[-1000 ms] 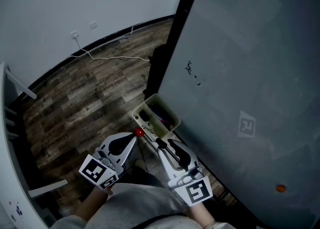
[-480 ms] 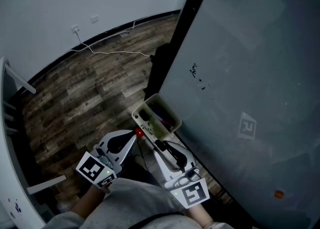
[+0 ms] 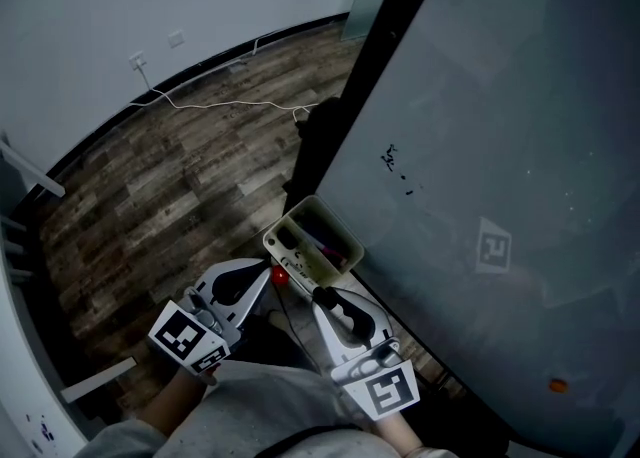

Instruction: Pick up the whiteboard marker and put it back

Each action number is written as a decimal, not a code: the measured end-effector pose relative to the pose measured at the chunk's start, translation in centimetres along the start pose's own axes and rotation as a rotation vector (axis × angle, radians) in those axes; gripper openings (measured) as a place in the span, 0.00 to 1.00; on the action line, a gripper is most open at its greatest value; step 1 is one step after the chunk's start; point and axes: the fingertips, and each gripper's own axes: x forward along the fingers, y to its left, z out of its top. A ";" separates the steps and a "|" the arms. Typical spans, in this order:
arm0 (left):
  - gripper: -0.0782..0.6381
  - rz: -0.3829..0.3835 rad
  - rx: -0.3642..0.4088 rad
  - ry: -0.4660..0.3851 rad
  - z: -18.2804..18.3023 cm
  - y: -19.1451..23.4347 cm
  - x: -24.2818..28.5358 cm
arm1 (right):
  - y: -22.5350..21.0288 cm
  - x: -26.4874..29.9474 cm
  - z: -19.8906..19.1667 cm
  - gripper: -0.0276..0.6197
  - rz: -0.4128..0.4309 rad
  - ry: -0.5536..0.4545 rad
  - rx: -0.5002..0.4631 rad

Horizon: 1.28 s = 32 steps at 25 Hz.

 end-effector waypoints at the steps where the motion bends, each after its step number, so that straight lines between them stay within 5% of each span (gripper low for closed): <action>1: 0.13 -0.003 0.000 0.001 0.0 0.1 0.0 | 0.0 0.0 0.0 0.18 -0.001 0.003 -0.002; 32: 0.13 -0.038 -0.022 0.008 0.8 2.1 -1.1 | -0.8 2.6 3.5 0.18 -0.008 -0.019 0.048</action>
